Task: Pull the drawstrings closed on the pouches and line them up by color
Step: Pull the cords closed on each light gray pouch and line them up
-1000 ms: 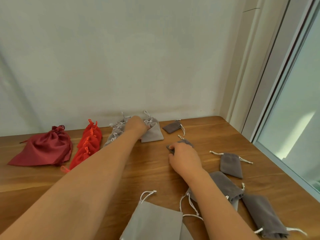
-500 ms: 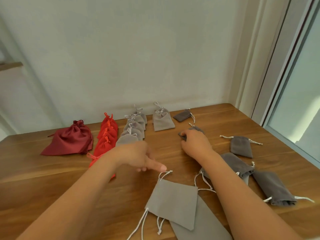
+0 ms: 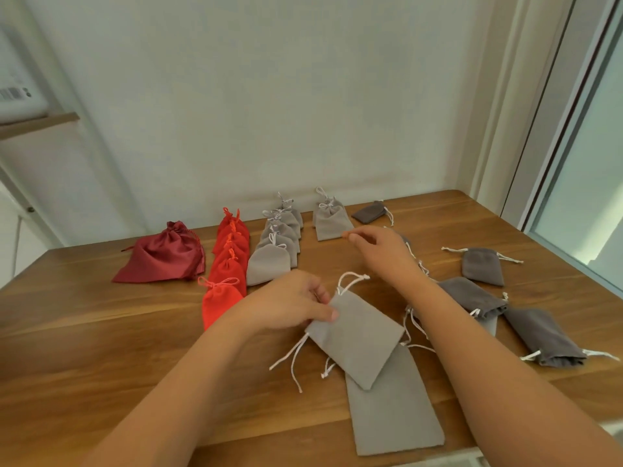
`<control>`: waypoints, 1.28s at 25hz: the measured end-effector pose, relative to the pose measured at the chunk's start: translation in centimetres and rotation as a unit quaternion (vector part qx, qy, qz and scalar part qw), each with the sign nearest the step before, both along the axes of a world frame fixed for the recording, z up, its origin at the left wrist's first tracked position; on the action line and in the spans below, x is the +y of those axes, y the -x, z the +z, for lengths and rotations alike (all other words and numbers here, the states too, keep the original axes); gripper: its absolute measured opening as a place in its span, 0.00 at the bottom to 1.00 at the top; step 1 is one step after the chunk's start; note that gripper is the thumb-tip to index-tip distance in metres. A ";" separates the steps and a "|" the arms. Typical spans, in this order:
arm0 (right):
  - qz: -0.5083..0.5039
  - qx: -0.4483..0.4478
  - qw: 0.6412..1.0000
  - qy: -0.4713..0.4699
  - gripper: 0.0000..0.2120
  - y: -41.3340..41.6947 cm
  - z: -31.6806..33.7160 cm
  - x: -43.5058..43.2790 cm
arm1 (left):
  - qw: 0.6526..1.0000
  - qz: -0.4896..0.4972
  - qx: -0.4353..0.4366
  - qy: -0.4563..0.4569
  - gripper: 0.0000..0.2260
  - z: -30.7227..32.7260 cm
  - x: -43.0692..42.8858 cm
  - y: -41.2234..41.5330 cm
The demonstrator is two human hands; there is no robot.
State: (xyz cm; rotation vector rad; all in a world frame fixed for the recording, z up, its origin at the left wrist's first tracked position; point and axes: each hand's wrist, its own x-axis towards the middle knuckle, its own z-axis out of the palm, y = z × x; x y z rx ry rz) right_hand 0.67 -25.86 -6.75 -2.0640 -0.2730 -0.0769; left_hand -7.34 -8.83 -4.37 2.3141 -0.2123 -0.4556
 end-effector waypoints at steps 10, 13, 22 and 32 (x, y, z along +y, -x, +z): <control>0.138 0.107 0.955 -0.240 0.15 0.4 0.6 0.7 | 0.932 0.204 -0.212 0.212 0.06 -1.7 1.6 -1.9; 0.149 0.109 0.956 -0.226 0.12 0.7 0.6 0.7 | 0.924 0.218 -0.215 0.227 0.06 -2.1 1.3 -2.0; 0.100 0.083 0.968 -0.215 0.06 0.5 0.4 0.7 | 0.937 0.163 -0.146 0.272 0.07 -1.6 2.5 -1.5; 0.068 0.084 0.943 -0.315 0.14 0.1 0.8 0.2 | 0.941 0.152 -0.184 0.239 0.12 -1.9 2.6 -1.5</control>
